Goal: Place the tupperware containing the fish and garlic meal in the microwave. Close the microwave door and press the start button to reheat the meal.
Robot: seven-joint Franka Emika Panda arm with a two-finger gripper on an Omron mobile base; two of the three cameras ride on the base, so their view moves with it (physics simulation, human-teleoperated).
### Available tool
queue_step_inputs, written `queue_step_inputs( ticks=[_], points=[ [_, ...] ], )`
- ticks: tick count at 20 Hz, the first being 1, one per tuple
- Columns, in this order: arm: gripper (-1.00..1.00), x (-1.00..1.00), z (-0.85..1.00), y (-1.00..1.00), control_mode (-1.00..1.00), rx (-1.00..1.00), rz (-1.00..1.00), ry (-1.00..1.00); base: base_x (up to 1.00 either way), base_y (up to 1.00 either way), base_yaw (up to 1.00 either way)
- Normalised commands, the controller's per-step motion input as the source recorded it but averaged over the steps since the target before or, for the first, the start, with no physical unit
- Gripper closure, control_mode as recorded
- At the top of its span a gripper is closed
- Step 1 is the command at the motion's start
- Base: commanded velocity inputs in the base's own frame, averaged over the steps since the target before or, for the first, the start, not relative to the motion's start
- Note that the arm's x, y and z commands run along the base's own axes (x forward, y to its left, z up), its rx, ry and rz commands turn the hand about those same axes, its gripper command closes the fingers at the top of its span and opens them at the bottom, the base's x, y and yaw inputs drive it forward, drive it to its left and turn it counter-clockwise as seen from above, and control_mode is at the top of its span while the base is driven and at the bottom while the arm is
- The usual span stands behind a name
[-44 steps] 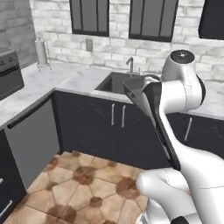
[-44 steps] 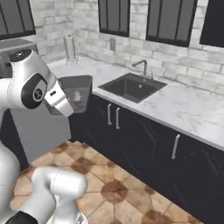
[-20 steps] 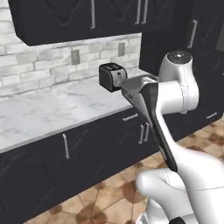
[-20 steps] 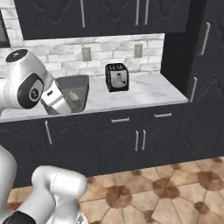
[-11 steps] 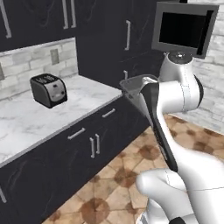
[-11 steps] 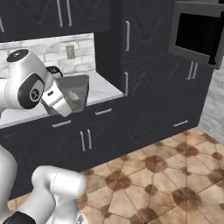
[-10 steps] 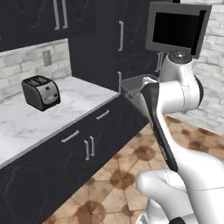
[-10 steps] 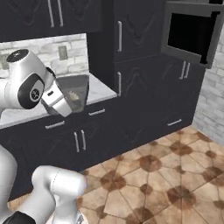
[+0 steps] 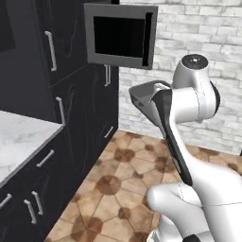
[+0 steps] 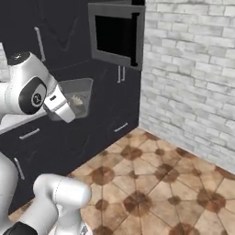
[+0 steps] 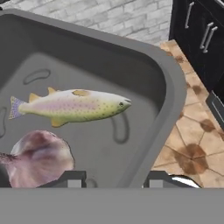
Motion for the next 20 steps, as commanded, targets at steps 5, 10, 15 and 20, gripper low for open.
queue_step_inputs(
  ticks=[5,10,15,20],
  points=[
    [1.00,0.00,0.00,0.00,1.00,0.00,0.00,0.00,0.79,-0.42,-0.49],
    [1.00,0.00,0.00,0.00,1.00,0.00,0.00,0.00,0.89,-0.36,-0.43],
    [1.00,0.00,0.00,0.00,1.00,0.00,0.00,0.00,0.92,-0.33,-0.27],
    [1.00,0.00,0.00,0.00,1.00,0.00,0.00,0.00,0.99,-0.36,0.10]
  ],
)
